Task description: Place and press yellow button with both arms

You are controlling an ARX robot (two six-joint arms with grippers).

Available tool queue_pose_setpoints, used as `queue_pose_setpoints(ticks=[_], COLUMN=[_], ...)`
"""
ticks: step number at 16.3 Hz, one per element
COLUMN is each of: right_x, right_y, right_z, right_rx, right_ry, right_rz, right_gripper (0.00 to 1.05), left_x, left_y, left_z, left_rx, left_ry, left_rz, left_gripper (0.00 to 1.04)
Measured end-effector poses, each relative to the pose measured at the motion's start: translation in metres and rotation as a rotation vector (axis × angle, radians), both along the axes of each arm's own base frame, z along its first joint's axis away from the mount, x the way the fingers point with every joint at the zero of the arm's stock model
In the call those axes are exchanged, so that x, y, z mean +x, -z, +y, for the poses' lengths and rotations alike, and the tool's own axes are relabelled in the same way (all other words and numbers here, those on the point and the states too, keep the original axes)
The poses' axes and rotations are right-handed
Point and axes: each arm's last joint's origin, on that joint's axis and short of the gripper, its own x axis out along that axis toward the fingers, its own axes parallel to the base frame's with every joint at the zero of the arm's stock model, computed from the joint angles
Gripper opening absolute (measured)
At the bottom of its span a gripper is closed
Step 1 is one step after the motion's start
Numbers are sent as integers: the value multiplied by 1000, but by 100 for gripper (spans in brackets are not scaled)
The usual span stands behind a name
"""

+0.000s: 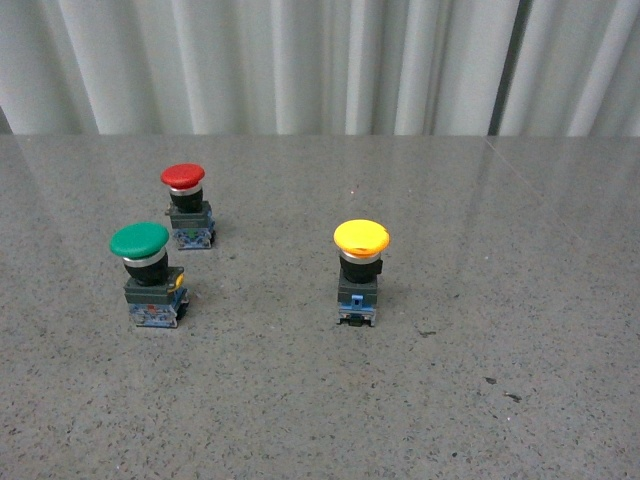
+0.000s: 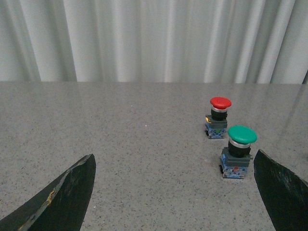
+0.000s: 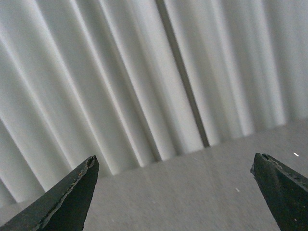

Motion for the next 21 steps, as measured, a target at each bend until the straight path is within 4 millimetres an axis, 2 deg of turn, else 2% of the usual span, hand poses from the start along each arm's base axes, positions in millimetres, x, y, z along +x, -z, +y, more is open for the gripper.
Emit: queue_pose_setpoints(ticks=[1,2,4,5,6,7,8,9,11,13,17,18,21], right_x=[4,19,76,103,113,119,125,128,134,136,139,141,145], right_y=[-2,-9,-9,-14,-24,-26,-15,-3,15,28,39,45,63], right_z=[0,2,8,27,49,68,92,105,125,134,136,137,141], right_rx=[-1,-8,-33,-66,-98,-128,-169,-199,-243,-271,-285,-294,-313], right_ry=[-7,-28,-94,-177,-277,-344,-430,-467,-522,-547,-549,-551,-562], right_rz=[-5,-11,113,172,170,182,244,286,341,387,422,440,509], right_gripper=[98,98,98,98,98,98,93,80,47,25,11,2,2], left_x=[0,0,0,0,0,0,0,0,0,0,0,0,0], left_y=[0,0,0,0,0,0,0,0,0,0,0,0,0], left_z=[0,0,0,0,0,0,0,0,0,0,0,0,0], left_rx=[0,0,0,0,0,0,0,0,0,0,0,0,0], left_ry=[0,0,0,0,0,0,0,0,0,0,0,0,0], left_rz=[0,-1,0,0,0,0,0,0,0,0,0,0,0], left_gripper=[98,98,98,98,98,98,98,98,98,98,98,98,98])
